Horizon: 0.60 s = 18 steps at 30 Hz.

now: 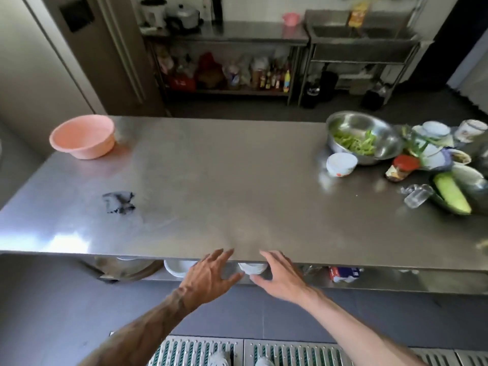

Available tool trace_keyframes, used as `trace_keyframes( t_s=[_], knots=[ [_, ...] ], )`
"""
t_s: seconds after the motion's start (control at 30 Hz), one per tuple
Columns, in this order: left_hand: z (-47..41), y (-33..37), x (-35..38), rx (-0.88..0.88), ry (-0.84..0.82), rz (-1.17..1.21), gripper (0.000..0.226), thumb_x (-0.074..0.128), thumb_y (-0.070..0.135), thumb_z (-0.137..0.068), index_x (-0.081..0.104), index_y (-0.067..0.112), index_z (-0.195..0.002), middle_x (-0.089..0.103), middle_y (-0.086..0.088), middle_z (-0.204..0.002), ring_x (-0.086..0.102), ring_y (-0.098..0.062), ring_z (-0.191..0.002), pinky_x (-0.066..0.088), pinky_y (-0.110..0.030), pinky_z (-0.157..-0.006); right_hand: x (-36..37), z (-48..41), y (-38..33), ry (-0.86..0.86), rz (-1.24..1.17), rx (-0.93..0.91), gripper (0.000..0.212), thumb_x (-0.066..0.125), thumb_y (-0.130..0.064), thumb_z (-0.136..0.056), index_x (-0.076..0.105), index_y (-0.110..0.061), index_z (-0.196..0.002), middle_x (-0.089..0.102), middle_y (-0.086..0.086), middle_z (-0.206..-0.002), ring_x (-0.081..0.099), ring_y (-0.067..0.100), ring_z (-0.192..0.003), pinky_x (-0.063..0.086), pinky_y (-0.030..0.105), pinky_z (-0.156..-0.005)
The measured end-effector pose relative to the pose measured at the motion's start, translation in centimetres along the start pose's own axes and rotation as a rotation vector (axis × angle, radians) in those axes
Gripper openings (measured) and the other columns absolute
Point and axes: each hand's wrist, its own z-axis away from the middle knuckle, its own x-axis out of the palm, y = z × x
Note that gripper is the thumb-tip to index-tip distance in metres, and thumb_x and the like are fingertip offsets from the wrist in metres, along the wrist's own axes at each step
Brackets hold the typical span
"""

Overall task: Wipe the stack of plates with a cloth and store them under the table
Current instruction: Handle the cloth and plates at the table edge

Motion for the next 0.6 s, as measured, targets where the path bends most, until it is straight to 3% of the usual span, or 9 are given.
trace_keyframes(
  t_s=[0.13,0.33,0.6],
  knots=[
    [-0.1,3.5,-9.6,0.012,0.141,0.031,0.081,0.050,0.076,-0.091,0.032,0.037,-0.159,0.039,0.002,-0.162,0.044,-0.021,-0.144,0.040,-0.037,-0.113,-9.6,1.0,-3.5,0.109,0.079,-0.067,0.083,0.055,-0.071,-0.089,0.030,-0.030,-0.157,0.033,-0.005,-0.160,0.034,0.017,-0.147,0.032,0.034,-0.118],
    [-1.4,6.6,-22.0,0.147,0.292,-0.084,0.084,0.046,0.080,-0.090,0.034,0.033,-0.158,0.043,0.000,-0.159,0.047,-0.023,-0.142,0.040,-0.037,-0.113,-22.5,2.0,-8.4,0.209,0.091,-0.119,0.087,0.054,-0.075,-0.087,0.025,-0.034,-0.158,0.030,-0.004,-0.162,0.034,0.022,-0.148,0.033,0.045,-0.118],
    [-2.0,9.0,-31.0,0.296,0.404,-0.126,0.086,0.045,0.080,-0.090,0.031,0.032,-0.160,0.042,0.000,-0.160,0.044,-0.024,-0.143,0.039,-0.038,-0.113,-30.2,3.8,-12.4,0.305,0.097,-0.149,0.088,0.055,-0.074,-0.088,0.021,-0.035,-0.160,0.023,-0.005,-0.166,0.030,0.020,-0.151,0.033,0.048,-0.119]
  ],
)
